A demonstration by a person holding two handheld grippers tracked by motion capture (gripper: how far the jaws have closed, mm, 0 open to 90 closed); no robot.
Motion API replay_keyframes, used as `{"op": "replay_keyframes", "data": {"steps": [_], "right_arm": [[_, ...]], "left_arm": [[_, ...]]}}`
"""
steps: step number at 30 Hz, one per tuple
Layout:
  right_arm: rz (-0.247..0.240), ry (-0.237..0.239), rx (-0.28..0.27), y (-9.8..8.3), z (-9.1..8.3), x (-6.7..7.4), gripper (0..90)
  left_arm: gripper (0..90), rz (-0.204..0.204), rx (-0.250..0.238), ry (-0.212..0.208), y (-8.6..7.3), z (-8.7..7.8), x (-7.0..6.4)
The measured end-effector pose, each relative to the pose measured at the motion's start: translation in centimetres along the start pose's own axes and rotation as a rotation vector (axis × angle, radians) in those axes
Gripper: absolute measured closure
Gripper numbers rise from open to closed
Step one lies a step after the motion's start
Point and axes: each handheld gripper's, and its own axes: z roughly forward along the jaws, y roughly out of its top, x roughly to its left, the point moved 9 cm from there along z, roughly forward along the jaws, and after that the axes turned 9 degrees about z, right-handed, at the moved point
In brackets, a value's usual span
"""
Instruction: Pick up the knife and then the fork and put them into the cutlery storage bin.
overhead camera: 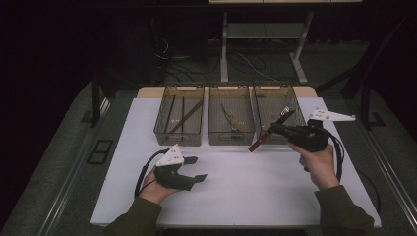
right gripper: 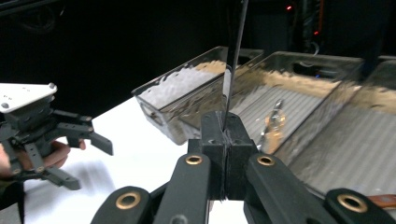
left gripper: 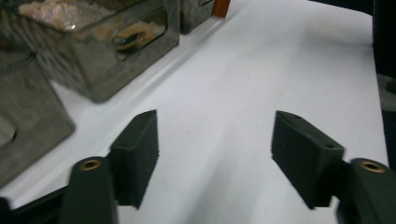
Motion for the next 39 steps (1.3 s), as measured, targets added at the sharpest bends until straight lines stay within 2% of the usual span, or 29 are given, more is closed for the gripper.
{"op": "replay_keyframes", "data": {"steps": [3, 6, 10, 15, 17, 21, 25, 28, 32, 39], "right_arm": [[0.0, -0.022, -0.03, 1.2, -1.3, -0.5, 89.4], [-0.01, -0.054, -0.057, 2.5, -2.6, -1.2, 89.5], [-0.029, -0.122, -0.084, 4.3, -3.8, -2.7, 89.5], [-0.037, -0.213, -0.07, 5.7, -4.5, -5.2, 89.5], [-0.042, -0.252, -0.055, 6.0, -4.6, -6.3, 89.5], [-0.045, -0.327, -0.005, 6.0, -4.3, -8.7, 89.5], [-0.042, -0.402, 0.067, 5.1, -3.6, -10.9, 89.5], [-0.034, -0.434, 0.115, 4.5, -3.2, -12.2, 89.4], [-0.028, -0.464, 0.168, 3.8, -3.0, -13.2, 89.4], [-0.032, -0.486, 0.261, 3.0, -2.3, -13.7, 89.4]], "left_arm": [[23.7, -0.022, -0.005, 0.0, -0.6, -0.5, 0.0], [19.0, -0.026, 0.01, -0.001, -1.4, -0.8, 0.0], [13.8, -0.037, 0.022, 0.012, -2.1, -1.2, 0.1], [5.4, -0.065, 0.017, 0.034, -2.6, -1.7, 0.3], [1.6, -0.076, 0.017, 0.038, -2.8, -1.8, 0.4], [0.2, -0.079, 0.022, 0.036, -2.9, -1.8, 0.3], [0.0, -0.077, 0.021, 0.027, -2.9, -1.7, 0.1], [0.0, -0.076, 0.028, 0.021, -2.9, -1.6, 0.0], [0.0, -0.081, 0.034, 0.02, -3.0, -1.6, 0.0], [0.0, -0.085, 0.036, 0.015, -2.9, -1.5, -0.1]]}}
